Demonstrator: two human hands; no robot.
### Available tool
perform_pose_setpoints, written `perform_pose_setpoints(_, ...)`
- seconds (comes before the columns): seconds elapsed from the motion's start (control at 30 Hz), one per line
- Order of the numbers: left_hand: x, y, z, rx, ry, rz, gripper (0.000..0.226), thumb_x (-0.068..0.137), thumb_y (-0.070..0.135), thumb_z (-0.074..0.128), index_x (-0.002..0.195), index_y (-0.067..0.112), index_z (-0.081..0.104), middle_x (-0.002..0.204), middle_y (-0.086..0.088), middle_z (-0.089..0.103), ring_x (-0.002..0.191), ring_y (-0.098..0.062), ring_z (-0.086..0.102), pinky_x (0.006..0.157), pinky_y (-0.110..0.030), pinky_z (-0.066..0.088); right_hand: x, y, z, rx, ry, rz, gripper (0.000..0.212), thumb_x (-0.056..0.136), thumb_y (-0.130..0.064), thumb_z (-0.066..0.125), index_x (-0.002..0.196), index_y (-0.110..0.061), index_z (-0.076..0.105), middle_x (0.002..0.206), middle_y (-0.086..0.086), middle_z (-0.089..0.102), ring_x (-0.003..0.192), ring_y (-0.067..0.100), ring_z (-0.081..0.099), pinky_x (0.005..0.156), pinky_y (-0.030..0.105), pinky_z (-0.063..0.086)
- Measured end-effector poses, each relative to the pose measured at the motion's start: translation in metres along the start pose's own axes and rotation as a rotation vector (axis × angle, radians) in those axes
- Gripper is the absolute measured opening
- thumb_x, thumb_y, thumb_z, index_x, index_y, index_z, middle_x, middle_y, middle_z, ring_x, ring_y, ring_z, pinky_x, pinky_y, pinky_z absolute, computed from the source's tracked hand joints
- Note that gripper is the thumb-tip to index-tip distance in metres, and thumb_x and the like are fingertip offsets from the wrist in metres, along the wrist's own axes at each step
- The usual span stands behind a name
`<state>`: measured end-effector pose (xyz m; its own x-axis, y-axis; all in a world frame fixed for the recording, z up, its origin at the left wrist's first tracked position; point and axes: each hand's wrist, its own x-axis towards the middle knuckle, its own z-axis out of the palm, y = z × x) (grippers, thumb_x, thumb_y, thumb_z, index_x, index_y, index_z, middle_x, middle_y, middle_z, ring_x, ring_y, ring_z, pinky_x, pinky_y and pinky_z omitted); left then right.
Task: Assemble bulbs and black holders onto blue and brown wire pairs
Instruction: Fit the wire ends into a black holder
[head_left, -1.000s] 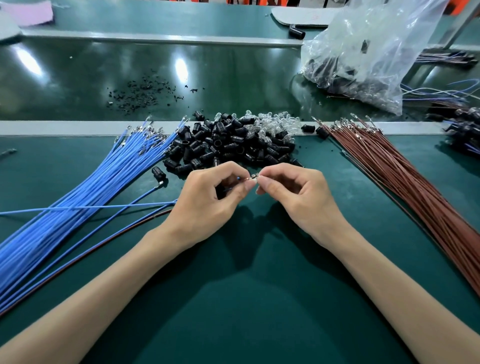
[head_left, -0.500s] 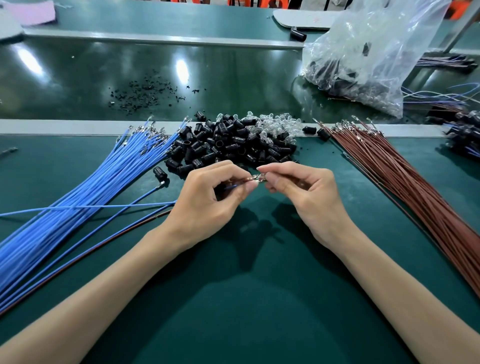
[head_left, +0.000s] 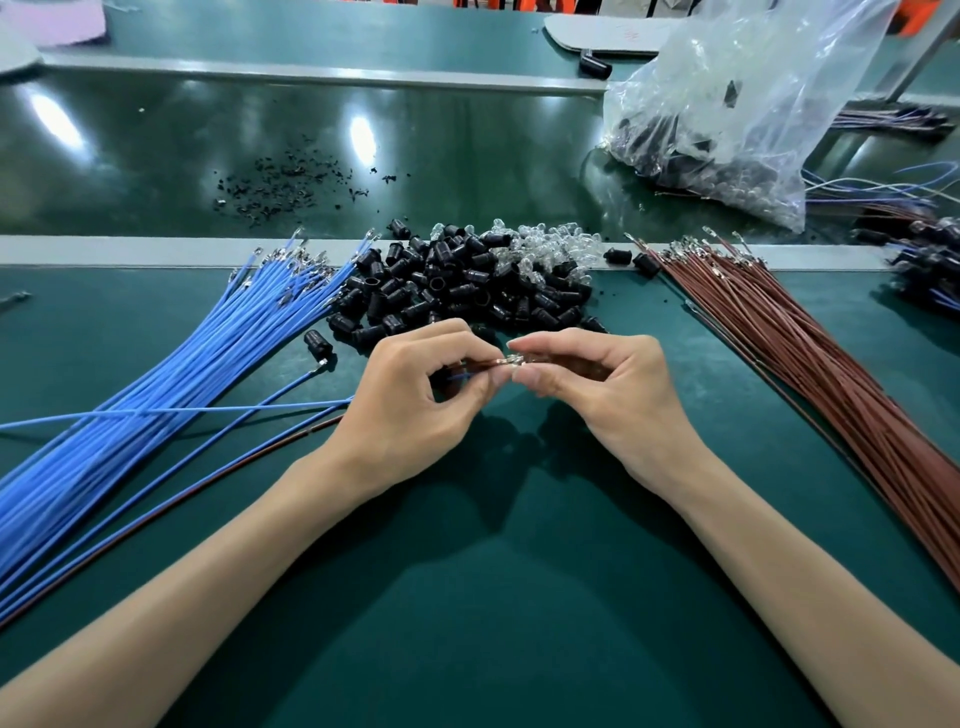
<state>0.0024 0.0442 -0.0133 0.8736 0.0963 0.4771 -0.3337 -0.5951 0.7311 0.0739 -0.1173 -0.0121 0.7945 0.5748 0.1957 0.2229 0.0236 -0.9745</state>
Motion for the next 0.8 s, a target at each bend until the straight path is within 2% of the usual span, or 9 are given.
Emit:
perform_pose_setpoints(0.13,0.0,0.0011,-0.0004,0.011,0.003,0.005,0.014,0.084,0.014,0.064,0.083,0.002,0.07,0.072,-0.005,0.06,0.061,-0.02,0.053,0.057,-0.032,0.043,0.0005,0.0006,0.0012,-0.005,0.025,0.005,0.015,0.073,-0.026,0.073,0.088,-0.024,0.075,0.078,-0.003,0.074,0.065,0.005,0.065,0.066,0.014,0.05)
perform_pose_setpoints(0.23,-0.0009,0.0008,-0.0011,0.019,-0.007,0.002,0.016,0.085,0.017,0.063,0.085,0.003,0.071,0.073,-0.003,0.06,0.065,-0.022,0.055,0.06,-0.038,0.044,0.0009,0.0012,0.0016,-0.018,0.044,0.005,0.011,0.078,-0.023,0.072,0.088,-0.025,0.074,0.077,-0.004,0.074,0.063,0.005,0.064,0.065,0.014,0.05)
perform_pose_setpoints(0.47,-0.0003,-0.0018,0.0001,0.022,-0.012,0.041,0.008,0.085,0.004,0.065,0.087,0.001,0.072,0.073,-0.005,0.062,0.062,-0.025,0.057,0.058,-0.04,0.044,0.0005,0.0004,0.0003,-0.068,0.021,0.0,0.014,0.082,-0.017,0.071,0.092,-0.026,0.073,0.078,-0.01,0.071,0.067,0.003,0.064,0.068,0.013,0.049)
perform_pose_setpoints(0.8,-0.0006,-0.0013,-0.0018,0.014,-0.033,0.016,0.007,0.085,0.003,0.068,0.085,0.002,0.074,0.071,-0.004,0.062,0.062,-0.023,0.056,0.059,-0.038,0.045,0.0014,0.0017,-0.0004,-0.101,0.01,-0.007,0.019,0.083,-0.011,0.071,0.094,-0.027,0.072,0.079,-0.005,0.071,0.069,0.005,0.064,0.071,0.015,0.05)
